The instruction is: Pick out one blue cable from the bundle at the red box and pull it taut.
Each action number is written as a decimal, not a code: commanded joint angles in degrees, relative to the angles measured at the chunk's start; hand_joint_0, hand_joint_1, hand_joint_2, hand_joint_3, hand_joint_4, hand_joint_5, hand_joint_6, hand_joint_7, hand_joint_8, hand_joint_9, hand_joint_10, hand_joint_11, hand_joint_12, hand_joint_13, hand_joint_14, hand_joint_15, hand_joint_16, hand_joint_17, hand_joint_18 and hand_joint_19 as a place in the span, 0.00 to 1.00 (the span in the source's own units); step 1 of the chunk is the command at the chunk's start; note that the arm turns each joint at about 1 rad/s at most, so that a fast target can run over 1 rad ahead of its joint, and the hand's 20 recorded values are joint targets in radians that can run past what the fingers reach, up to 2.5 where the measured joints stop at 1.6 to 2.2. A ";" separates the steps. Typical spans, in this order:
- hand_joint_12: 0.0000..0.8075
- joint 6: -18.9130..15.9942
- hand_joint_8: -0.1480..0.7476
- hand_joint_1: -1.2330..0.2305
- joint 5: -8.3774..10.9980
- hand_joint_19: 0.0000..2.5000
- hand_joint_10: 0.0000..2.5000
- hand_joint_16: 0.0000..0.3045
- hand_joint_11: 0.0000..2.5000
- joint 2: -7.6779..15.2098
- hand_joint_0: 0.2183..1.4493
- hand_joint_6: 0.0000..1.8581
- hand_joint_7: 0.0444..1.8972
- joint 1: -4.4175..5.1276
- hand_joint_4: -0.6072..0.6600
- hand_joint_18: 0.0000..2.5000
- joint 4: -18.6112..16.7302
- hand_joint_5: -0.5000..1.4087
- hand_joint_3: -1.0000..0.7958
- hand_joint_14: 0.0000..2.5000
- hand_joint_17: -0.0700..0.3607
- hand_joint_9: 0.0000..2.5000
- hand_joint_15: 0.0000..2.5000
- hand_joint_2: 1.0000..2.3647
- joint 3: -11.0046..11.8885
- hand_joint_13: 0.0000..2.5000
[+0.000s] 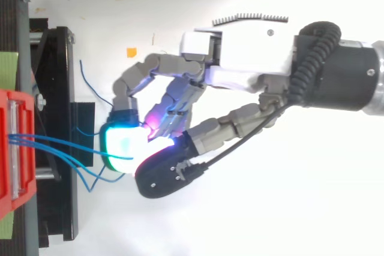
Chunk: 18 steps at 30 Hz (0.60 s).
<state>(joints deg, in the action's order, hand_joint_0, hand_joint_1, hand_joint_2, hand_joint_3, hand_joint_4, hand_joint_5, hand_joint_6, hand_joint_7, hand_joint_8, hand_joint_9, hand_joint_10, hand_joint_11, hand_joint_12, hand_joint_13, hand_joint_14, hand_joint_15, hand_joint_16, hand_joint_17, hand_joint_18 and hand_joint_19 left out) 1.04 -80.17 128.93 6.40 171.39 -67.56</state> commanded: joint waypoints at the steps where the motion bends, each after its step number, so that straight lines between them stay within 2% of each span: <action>1: 0.57 0.19 0.53 0.39 -0.16 0.22 0.00 0.22 0.09 -0.79 0.28 0.47 0.60 0.01 0.42 0.39 3.43 0.23 0.51 0.00 0.52 0.37 0.14 0.09 -0.03 0.37; 8: 0.57 0.19 0.53 0.39 -0.69 0.22 0.00 0.22 0.10 -1.49 0.28 0.47 0.60 -0.16 0.43 0.39 5.63 0.23 0.50 0.00 0.52 0.37 0.15 0.10 -0.03 0.37; 10: 0.57 0.37 0.53 0.39 -1.21 0.22 0.00 0.22 0.10 -2.72 0.28 0.47 0.60 -0.08 0.42 0.39 6.33 0.23 0.50 0.00 0.52 0.38 0.15 0.10 -1.26 0.37; 11: 0.57 0.37 0.53 0.39 -1.12 0.22 0.00 0.23 0.10 -3.25 0.28 0.47 0.60 -0.08 0.42 0.39 6.33 0.23 0.50 0.00 0.52 0.38 0.15 0.10 -2.05 0.37; 12: 0.57 0.37 0.53 0.39 -1.12 0.22 0.00 0.22 0.10 -4.39 0.28 0.47 0.60 0.01 0.42 0.39 6.24 0.23 0.50 0.00 0.52 0.38 0.15 0.10 -4.07 0.37; 13: 0.57 0.10 0.53 0.39 -0.42 0.22 0.00 0.23 0.10 -6.24 0.28 0.47 0.61 0.19 0.42 0.39 4.48 0.23 0.50 0.01 0.52 0.38 0.15 0.11 -7.94 0.37; 16: 0.57 0.02 0.53 0.39 0.72 0.22 0.00 0.23 0.11 -7.38 0.28 0.47 0.60 0.36 0.42 0.39 1.14 0.23 0.50 0.01 0.52 0.38 0.15 0.11 -10.75 0.37; 17: 0.57 -0.07 0.53 0.39 1.42 0.22 0.00 0.23 0.11 -8.00 0.28 0.47 0.60 0.36 0.42 0.39 -1.23 0.23 0.50 0.00 0.52 0.38 0.15 0.11 -12.51 0.37; 18: 0.57 -0.07 0.53 0.39 1.51 0.22 0.00 0.23 0.11 -8.08 0.28 0.47 0.60 0.36 0.43 0.39 -1.85 0.23 0.50 0.00 0.52 0.39 0.15 0.11 -13.04 0.37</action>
<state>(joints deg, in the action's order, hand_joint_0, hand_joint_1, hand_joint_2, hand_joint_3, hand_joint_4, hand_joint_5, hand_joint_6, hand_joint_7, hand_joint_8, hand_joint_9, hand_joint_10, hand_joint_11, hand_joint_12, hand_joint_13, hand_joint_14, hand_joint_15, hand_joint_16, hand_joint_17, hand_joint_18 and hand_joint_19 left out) 1.08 -79.63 122.07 6.68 173.12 -76.44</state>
